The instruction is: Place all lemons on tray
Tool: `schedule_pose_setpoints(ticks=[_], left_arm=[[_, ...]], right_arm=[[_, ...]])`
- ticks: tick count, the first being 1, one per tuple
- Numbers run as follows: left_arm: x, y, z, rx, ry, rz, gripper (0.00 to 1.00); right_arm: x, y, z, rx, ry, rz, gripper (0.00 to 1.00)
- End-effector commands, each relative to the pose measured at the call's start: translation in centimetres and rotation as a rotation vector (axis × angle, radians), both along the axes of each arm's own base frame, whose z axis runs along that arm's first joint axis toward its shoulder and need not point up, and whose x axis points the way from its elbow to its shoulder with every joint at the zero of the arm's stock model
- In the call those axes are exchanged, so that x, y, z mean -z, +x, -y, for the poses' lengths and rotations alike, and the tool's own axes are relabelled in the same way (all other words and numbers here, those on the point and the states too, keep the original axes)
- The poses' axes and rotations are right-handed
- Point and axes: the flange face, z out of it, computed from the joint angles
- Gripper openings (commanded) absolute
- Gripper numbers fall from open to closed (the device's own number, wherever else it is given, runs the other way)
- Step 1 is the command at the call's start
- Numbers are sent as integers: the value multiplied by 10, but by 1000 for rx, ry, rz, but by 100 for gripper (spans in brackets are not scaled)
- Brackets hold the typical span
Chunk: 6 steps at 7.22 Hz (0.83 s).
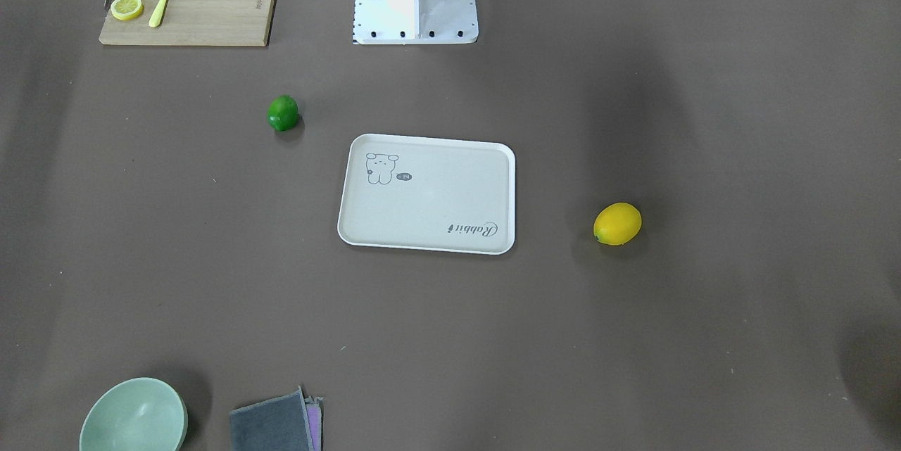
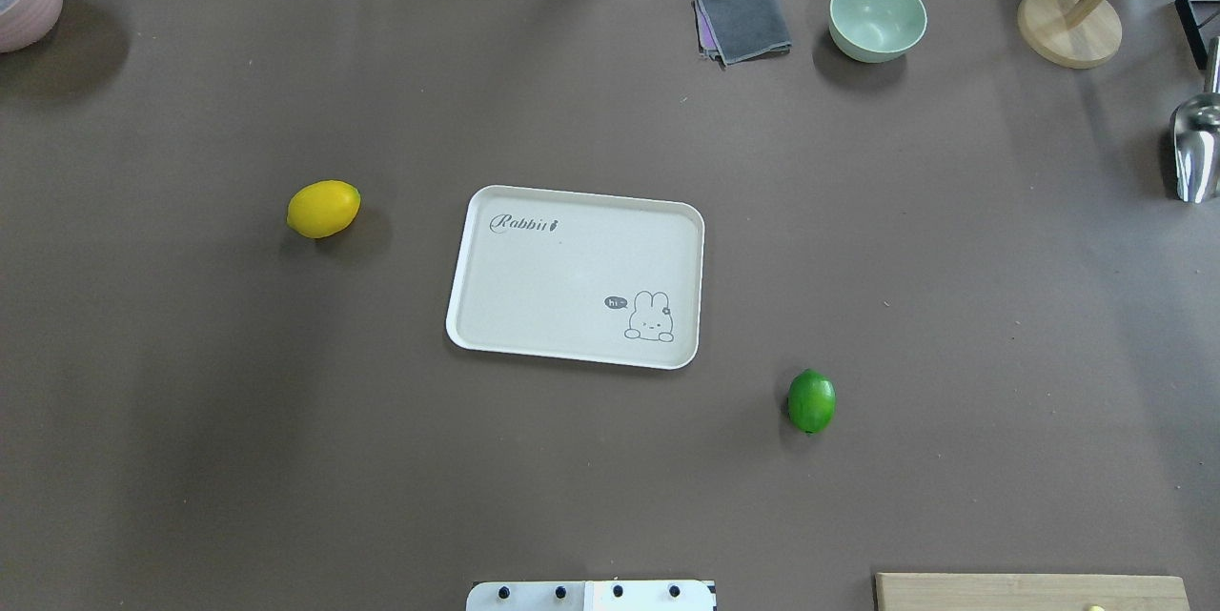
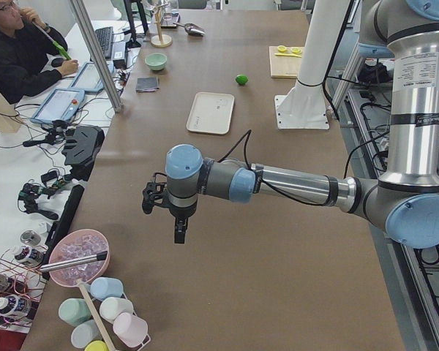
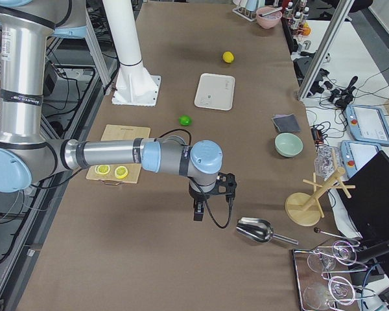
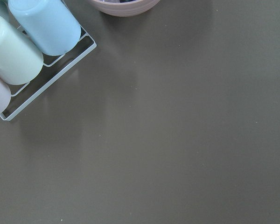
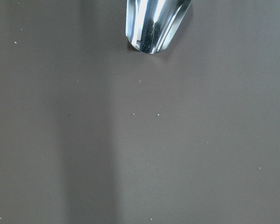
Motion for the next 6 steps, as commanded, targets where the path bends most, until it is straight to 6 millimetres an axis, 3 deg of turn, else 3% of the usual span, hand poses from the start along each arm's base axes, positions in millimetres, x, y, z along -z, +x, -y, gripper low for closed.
schedule_pose_setpoints(ticks=[1, 6], left_arm=[[-1, 0, 0, 0, 0, 0, 98], [-3, 0, 3, -4, -1, 1, 98]], right_arm=[[-2, 0, 0, 0, -3, -1, 100], [-1, 0, 0, 0, -1, 0, 100]])
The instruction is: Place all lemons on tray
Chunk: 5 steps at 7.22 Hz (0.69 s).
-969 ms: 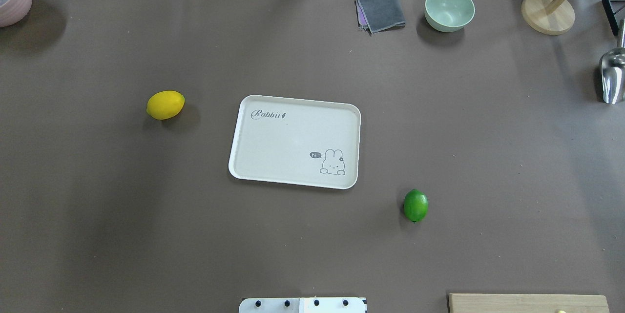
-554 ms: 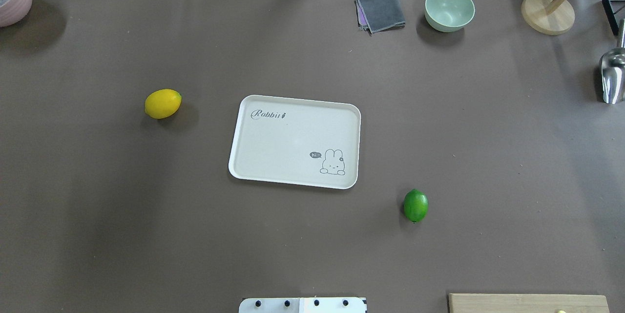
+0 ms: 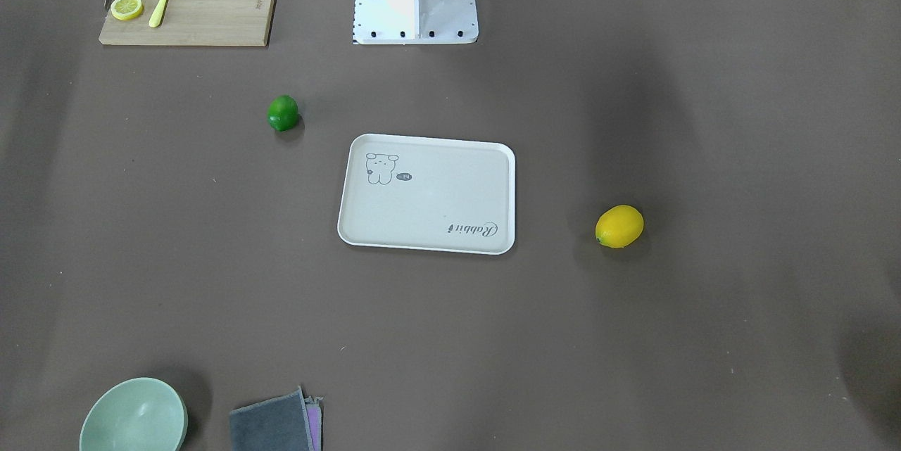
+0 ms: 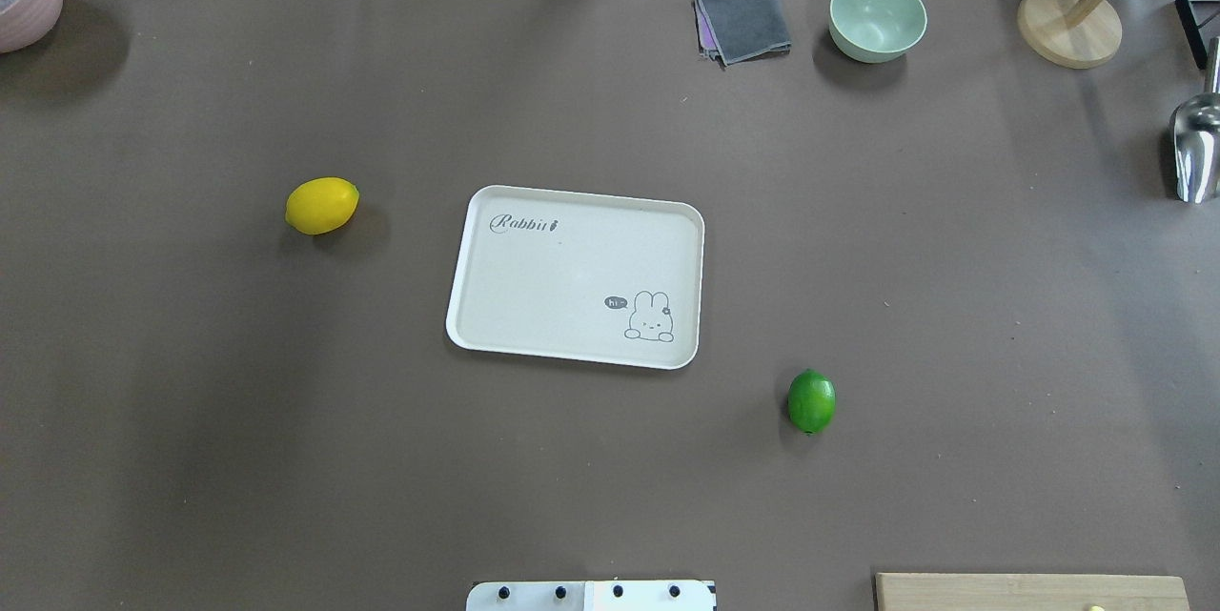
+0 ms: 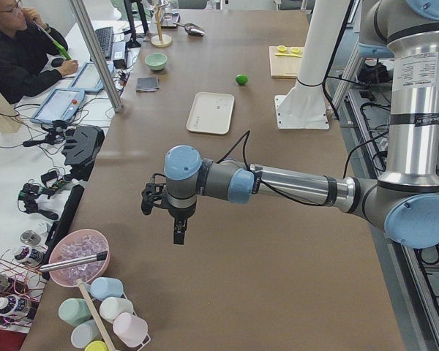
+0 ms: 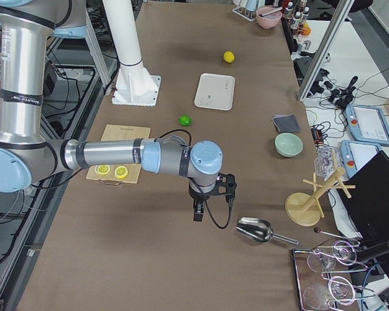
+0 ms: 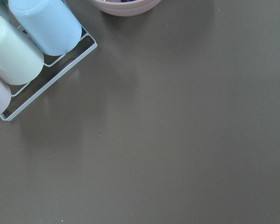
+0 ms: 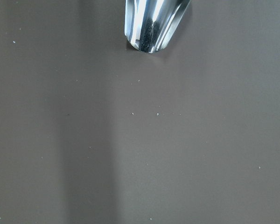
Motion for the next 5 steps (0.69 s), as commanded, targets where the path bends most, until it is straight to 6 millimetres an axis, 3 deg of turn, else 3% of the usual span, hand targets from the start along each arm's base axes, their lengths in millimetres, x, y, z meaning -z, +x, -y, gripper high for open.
schedule_pose_setpoints(ticks=[1, 5], left_arm=[[-1, 0, -1, -4, 1, 1, 98], [-4, 0, -1, -5, -2, 1, 98]], right_arm=[[0, 0, 0, 1, 3, 0, 100], [-1, -1, -2, 6, 4, 19, 100]])
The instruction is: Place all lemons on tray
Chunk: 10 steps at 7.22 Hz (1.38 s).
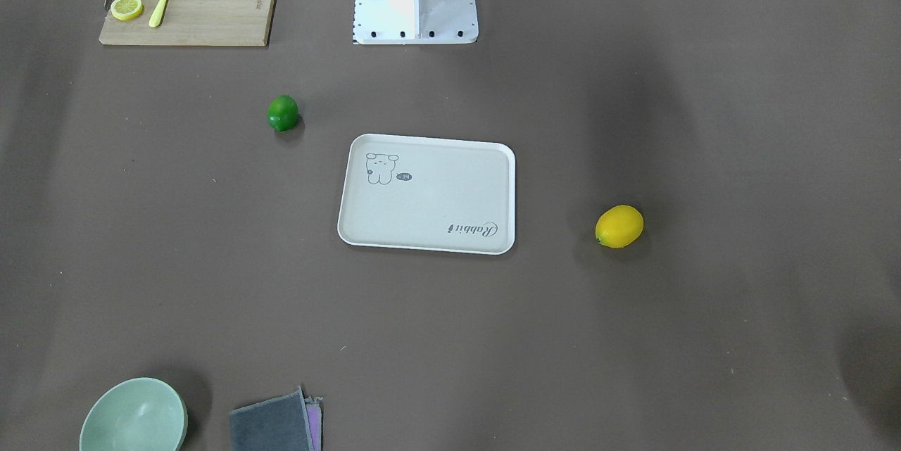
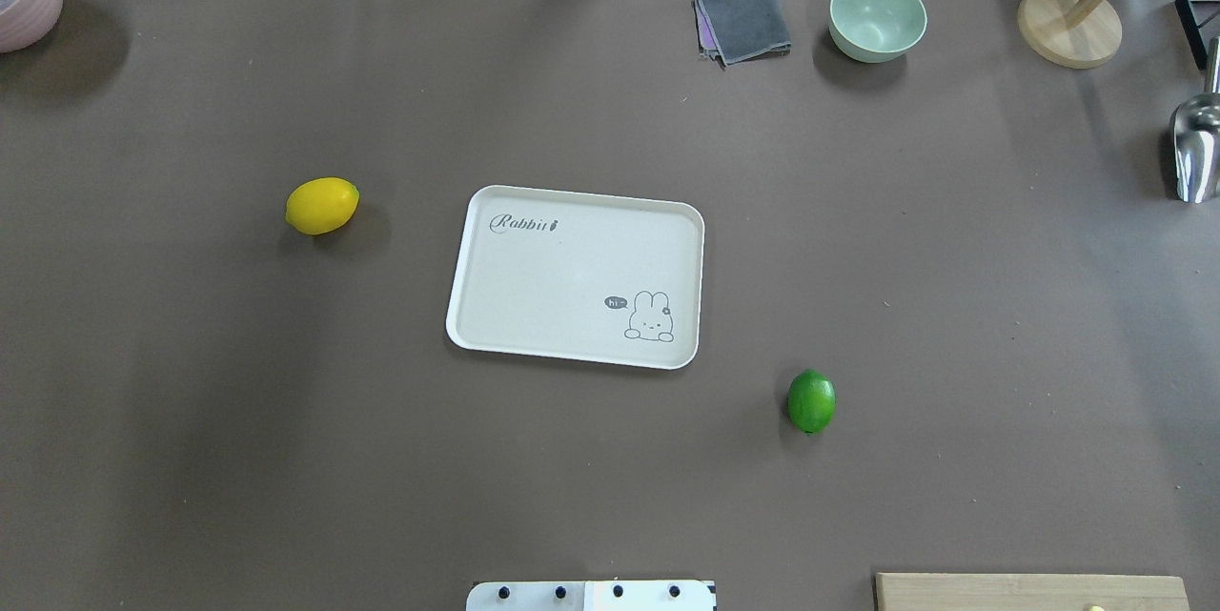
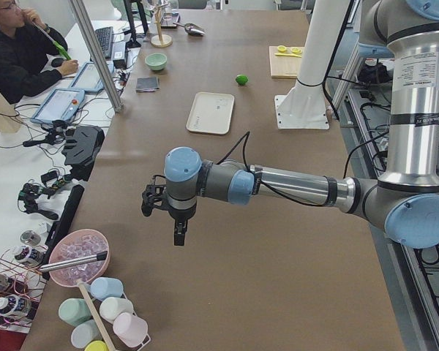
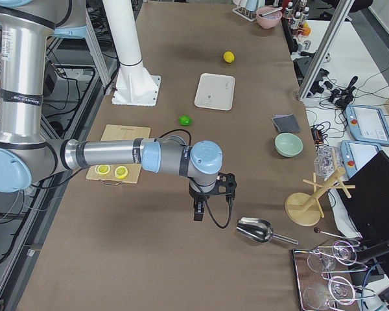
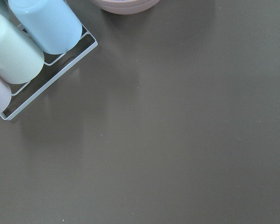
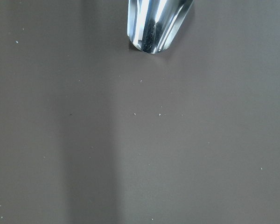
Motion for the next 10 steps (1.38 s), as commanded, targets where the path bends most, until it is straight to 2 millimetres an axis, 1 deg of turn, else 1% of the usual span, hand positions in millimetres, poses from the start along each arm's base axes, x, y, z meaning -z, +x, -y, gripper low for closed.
schedule_pose_setpoints(ticks=[1, 3, 4, 5, 6, 7, 8, 9, 10], left_arm=[[0, 1, 1, -2, 2, 0, 98], [10, 2, 5, 2, 14, -9, 98], [19, 3, 8, -1, 32, -12, 98], [28, 4, 13, -2, 54, -13, 98], [42, 7, 20, -9, 127, -16, 98], [44, 9, 21, -14, 186, -18, 98], [57, 38, 25, -71, 275, -27, 98], [61, 66, 27, -116, 357, -44, 98], [79, 96, 45, -164, 439, -58, 98]], right_arm=[[2, -2, 1, -7, -8, 32, 100], [11, -3, 5, -8, 14, 50, 100], [15, -3, 8, -8, 33, 50, 100], [21, -3, 13, -8, 95, 48, 100], [29, -4, 17, -3, 156, 56, 100], [37, -6, 21, -1, 221, 67, 100], [45, -20, 26, 32, 266, 74, 100], [50, -36, 30, 69, 323, 90, 100], [59, -70, 36, 64, 262, 115, 100]])
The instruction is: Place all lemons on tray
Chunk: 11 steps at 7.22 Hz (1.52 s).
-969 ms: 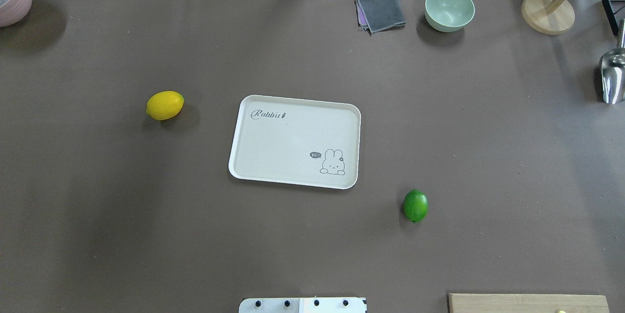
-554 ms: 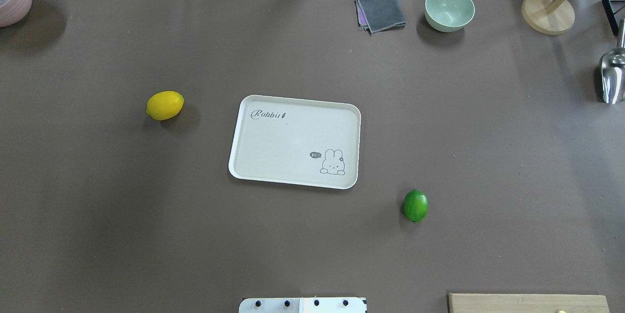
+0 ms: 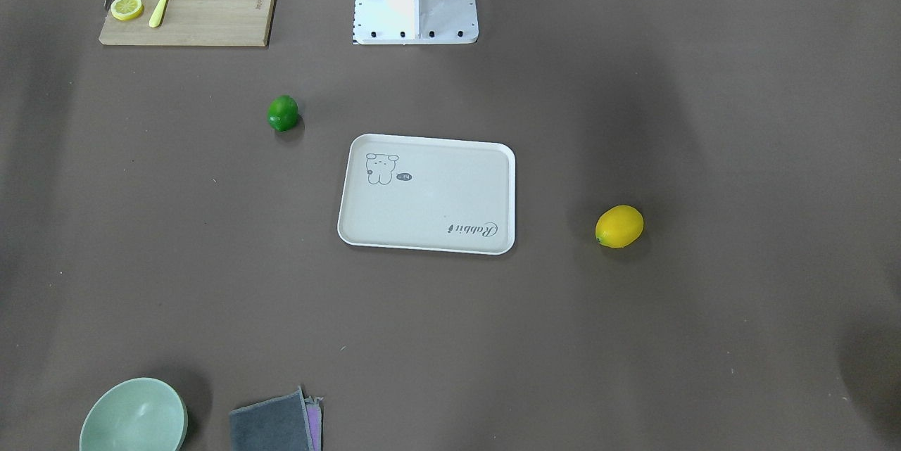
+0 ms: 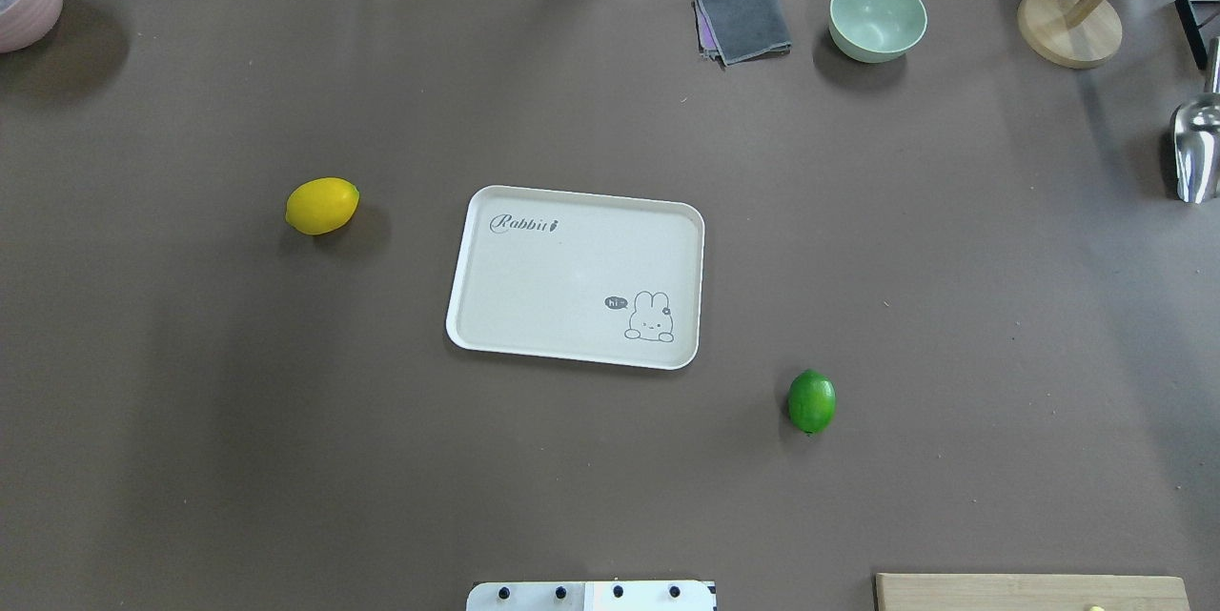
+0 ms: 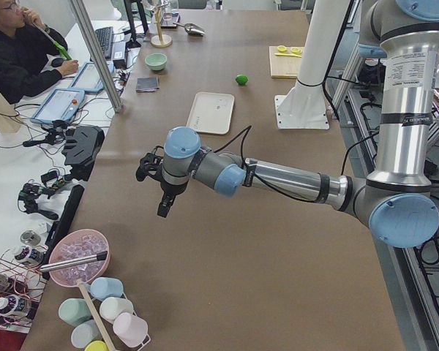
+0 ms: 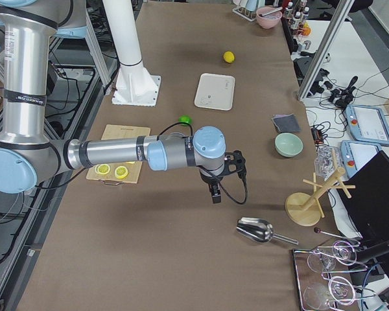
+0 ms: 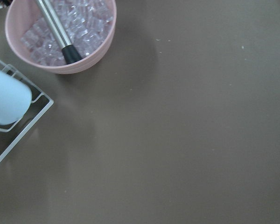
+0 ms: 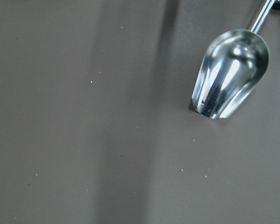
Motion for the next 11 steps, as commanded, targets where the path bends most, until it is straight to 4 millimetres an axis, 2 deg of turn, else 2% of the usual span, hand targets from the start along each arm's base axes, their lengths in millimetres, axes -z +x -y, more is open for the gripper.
schedule_pose_setpoints(ticks=[1, 2, 3, 4, 5, 6, 7, 8, 9, 10, 11], left_arm=[[35, 50, 22, -82, 177, -35, 98], [43, 78, 25, -121, 195, -36, 98], [45, 92, 31, -118, 165, -54, 98], [48, 104, 29, -123, 163, -70, 98], [47, 109, 29, -117, 181, -86, 98], [38, 120, 29, -108, 174, -113, 98], [46, 146, 40, -120, 181, -145, 98], [79, 201, 48, -182, 203, -180, 98], [95, 226, 50, -211, 213, -198, 98], [106, 231, 53, -210, 216, -210, 98], [116, 242, 51, -214, 206, -227, 98]], right_arm=[[41, -55, 29, -42, -92, 63, 100], [43, -82, 29, 2, -100, 63, 100], [50, -107, 28, 60, -16, 73, 100], [59, -121, 22, 81, 82, 101, 100], [71, -125, 21, 57, 125, 128, 100], [84, -138, 17, 35, 141, 170, 100], [92, -166, 12, -24, 115, 187, 100], [102, -217, 4, -98, 84, 166, 100], [125, -260, -4, -139, 49, 182, 100], [144, -298, -19, -145, -5, 212, 100], [165, -335, -48, -188, -41, 226, 100]])
